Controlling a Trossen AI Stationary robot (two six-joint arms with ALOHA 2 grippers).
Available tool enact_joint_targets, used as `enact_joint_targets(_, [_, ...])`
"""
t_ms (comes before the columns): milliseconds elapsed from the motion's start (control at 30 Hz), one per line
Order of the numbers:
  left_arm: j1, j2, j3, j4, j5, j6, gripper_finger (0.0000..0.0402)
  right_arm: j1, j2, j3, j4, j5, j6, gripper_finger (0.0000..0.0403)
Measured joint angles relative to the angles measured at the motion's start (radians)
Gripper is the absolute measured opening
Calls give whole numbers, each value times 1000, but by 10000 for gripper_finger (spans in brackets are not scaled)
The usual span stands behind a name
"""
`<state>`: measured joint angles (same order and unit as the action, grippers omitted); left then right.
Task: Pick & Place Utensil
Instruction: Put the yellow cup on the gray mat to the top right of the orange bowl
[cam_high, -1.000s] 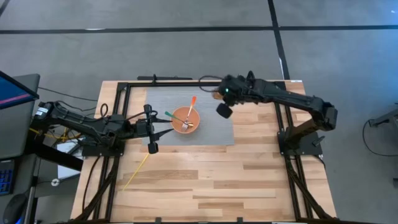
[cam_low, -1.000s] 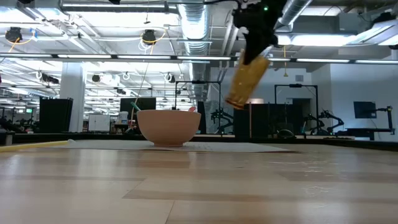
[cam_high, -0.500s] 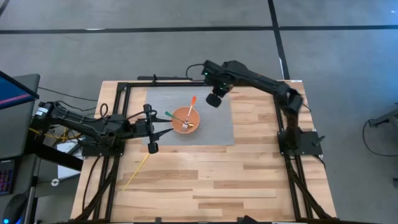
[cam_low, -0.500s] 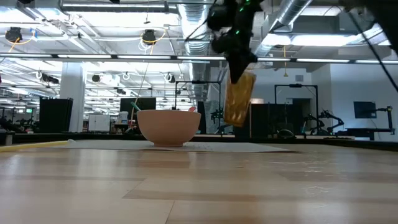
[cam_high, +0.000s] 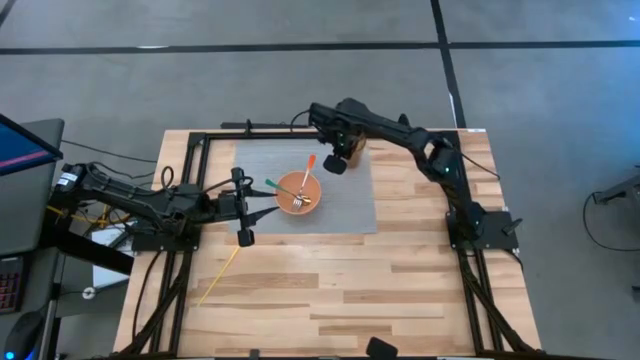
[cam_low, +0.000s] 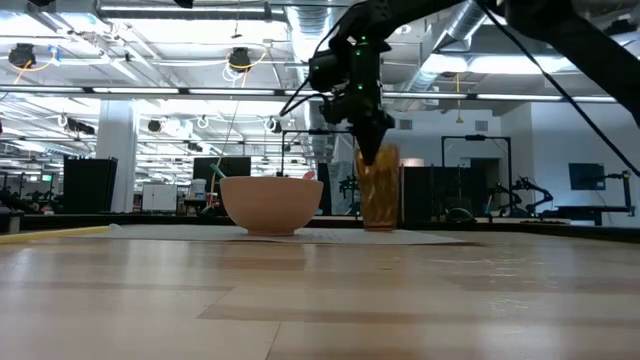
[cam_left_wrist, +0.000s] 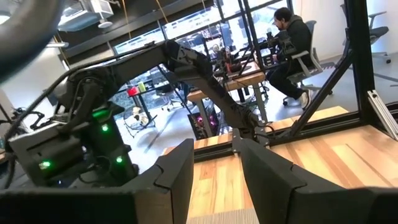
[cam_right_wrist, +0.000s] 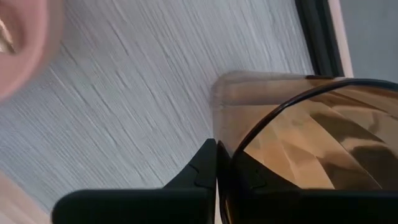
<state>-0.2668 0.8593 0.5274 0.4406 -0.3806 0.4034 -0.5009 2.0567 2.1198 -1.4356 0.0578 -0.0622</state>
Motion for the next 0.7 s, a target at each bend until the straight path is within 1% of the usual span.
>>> enact_joint_targets(200, [0,0,0,-2,0,0,135,-5,-33,34,7,-67,0,6])
enact_joint_targets(300, [0,0,0,-3,0,0,135,-17,-33,34,5,-82,0,10])
enact_joint_targets(467, [0,0,0,-3,0,0,135,-26,-21,31,5,-125,0,46])
enact_joint_targets(567, [0,0,0,-3,0,0,135,-27,-25,33,9,-125,-3,68])
enact_joint_targets(700, [0,0,0,-3,0,0,135,-28,-24,32,15,-112,-16,84])
